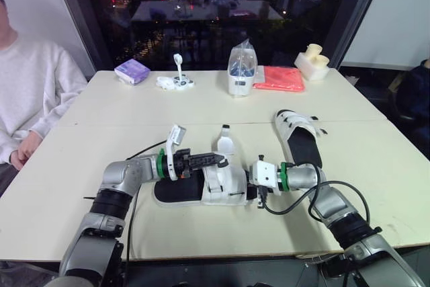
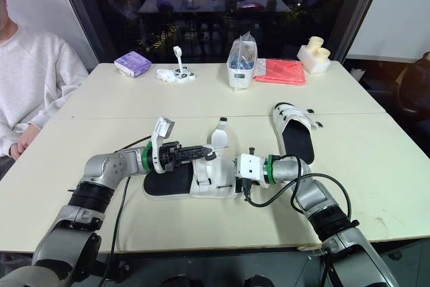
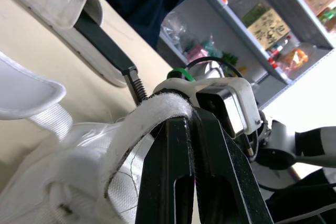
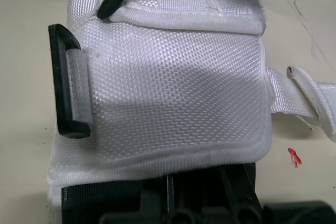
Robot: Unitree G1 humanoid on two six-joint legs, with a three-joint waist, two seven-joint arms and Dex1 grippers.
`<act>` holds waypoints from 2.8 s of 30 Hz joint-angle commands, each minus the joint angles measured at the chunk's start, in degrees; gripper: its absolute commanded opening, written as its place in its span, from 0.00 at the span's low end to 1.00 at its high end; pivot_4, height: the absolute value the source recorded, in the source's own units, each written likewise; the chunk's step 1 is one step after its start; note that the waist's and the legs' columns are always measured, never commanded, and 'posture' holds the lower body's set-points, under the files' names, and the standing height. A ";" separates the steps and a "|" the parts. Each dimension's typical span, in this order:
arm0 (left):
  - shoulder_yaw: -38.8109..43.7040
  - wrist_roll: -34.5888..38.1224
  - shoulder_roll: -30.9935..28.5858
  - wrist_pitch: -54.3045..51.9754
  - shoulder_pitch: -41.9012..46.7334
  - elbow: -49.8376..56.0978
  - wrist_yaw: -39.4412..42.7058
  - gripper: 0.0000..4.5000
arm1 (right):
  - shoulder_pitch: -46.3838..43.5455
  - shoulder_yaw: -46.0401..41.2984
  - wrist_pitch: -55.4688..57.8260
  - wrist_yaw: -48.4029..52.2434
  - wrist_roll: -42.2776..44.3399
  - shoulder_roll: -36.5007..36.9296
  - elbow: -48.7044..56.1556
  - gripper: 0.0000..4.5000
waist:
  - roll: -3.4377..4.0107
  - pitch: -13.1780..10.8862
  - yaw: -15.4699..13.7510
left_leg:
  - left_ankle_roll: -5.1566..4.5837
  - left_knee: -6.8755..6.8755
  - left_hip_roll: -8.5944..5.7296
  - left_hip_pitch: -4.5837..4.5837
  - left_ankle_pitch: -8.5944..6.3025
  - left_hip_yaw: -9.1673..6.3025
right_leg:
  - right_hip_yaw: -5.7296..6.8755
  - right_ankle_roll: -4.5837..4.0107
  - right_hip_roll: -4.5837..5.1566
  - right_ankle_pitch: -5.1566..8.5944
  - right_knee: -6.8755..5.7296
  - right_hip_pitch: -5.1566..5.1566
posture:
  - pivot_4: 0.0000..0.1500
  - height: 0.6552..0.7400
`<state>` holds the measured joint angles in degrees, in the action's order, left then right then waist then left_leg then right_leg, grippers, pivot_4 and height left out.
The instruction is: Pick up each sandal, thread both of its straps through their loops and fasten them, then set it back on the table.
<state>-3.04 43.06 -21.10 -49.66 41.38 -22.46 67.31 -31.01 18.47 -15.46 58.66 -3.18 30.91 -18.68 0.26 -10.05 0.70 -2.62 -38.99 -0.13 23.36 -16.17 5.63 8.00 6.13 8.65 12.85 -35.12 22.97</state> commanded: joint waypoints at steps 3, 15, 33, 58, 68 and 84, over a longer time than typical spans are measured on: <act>3.36 2.00 0.38 -2.02 3.23 1.40 1.56 0.01 | 2.63 2.83 2.40 0.74 -3.85 0.93 -2.92 0.00 | -0.01 0.00 -0.01 | 0.00 0.00 0.00 0.00 0.00 -0.01 | 0.00 0.00 0.00 0.00 0.00 0.00 | 1.00 1.00; 3.11 0.53 1.85 -1.99 3.74 0.85 3.58 0.01 | 2.84 2.69 2.59 0.31 -3.86 1.02 -2.78 0.00 | -0.01 -0.01 0.00 | 0.00 -0.01 0.00 0.00 0.00 -0.01 | 0.00 0.00 -0.01 0.00 0.00 0.00 | 1.00 1.00; 2.49 -9.76 4.20 7.73 3.25 -11.53 2.43 0.43 | 3.66 2.45 2.89 -0.04 -3.90 1.70 -1.82 0.00 | -0.04 0.02 -0.11 | -0.01 -0.01 0.00 0.00 -0.01 -0.01 | 0.01 0.00 0.05 -0.01 0.00 0.00 | 1.00 1.00; 2.06 -21.35 5.58 20.67 10.86 -23.82 0.26 0.99 | 3.00 2.57 2.86 -0.55 -3.99 1.49 -2.26 0.00 | -0.14 0.02 -0.06 | -0.03 0.00 -0.01 0.02 -0.02 -0.02 | 0.07 0.01 -0.01 -0.02 0.01 0.00 | 1.00 1.00; 5.03 -21.80 7.80 25.22 13.26 -28.18 -1.98 0.48 | 3.56 2.37 3.26 -0.93 -3.94 1.62 -1.72 0.00 | -0.15 0.03 -0.08 | -0.04 0.00 0.00 0.02 -0.03 -0.02 | 0.07 0.01 0.08 -0.02 0.02 0.01 | 1.00 1.00; 13.40 -10.87 5.38 13.12 11.25 -16.85 1.71 0.00 | 4.21 2.32 3.56 -1.24 -3.92 1.84 -1.08 0.00 | -0.16 0.02 -0.06 | -0.05 0.00 0.00 0.04 -0.03 -0.03 | 0.07 0.01 0.07 -0.02 0.02 0.01 | 1.00 1.00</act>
<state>7.24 28.35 -15.22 -34.58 51.96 -43.18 69.34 -29.40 18.40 -15.16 56.78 -3.24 31.51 -16.90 0.09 -10.03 0.65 -2.67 -39.00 -0.13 23.40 -16.20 5.60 8.07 6.14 8.71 12.83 -35.11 22.98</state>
